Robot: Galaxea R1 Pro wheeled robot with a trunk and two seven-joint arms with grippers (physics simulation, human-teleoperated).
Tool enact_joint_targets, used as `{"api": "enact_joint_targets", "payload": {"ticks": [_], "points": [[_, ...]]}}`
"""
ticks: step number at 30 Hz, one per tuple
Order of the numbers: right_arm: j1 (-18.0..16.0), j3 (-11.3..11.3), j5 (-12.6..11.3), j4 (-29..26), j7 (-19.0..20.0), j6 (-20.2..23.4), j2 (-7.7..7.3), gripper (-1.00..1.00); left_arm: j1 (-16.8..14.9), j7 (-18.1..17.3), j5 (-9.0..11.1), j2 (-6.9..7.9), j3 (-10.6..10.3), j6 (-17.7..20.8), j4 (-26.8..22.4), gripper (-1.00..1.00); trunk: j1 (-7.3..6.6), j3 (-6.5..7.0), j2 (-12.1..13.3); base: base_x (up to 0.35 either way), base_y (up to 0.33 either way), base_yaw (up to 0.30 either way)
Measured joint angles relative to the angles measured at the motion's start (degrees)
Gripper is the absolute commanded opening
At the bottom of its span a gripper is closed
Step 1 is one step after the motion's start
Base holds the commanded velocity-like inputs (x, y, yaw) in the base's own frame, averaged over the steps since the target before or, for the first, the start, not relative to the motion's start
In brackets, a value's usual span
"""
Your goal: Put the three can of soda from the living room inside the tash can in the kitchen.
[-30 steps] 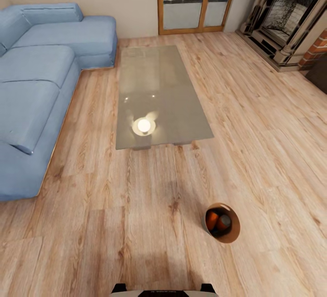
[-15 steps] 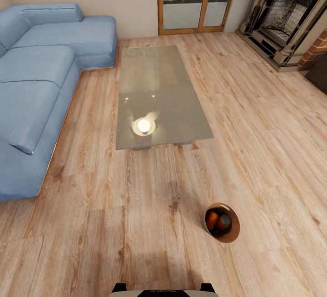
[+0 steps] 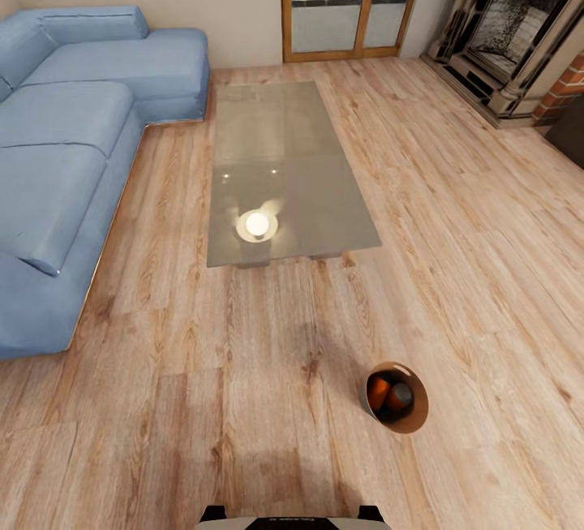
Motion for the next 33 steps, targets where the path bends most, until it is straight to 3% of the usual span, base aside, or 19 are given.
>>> {"api": "enact_joint_targets", "payload": {"ticks": [10,33], "points": [[0.0,0.0,-0.01,0.02,0.01,0.01,0.0,1.0,0.0,0.0,0.01,-1.14,-0.02,0.01,-0.03,1.0,0.0,0.0,0.0,0.0,0.0,0.0],[0.0,0.0,0.01,0.03,-0.01,0.0,0.0,1.0,0.0,0.07,0.01,-1.23,-0.03,0.01,-0.01,1.0,0.0,0.0,0.0,0.0,0.0,0.0]]}}
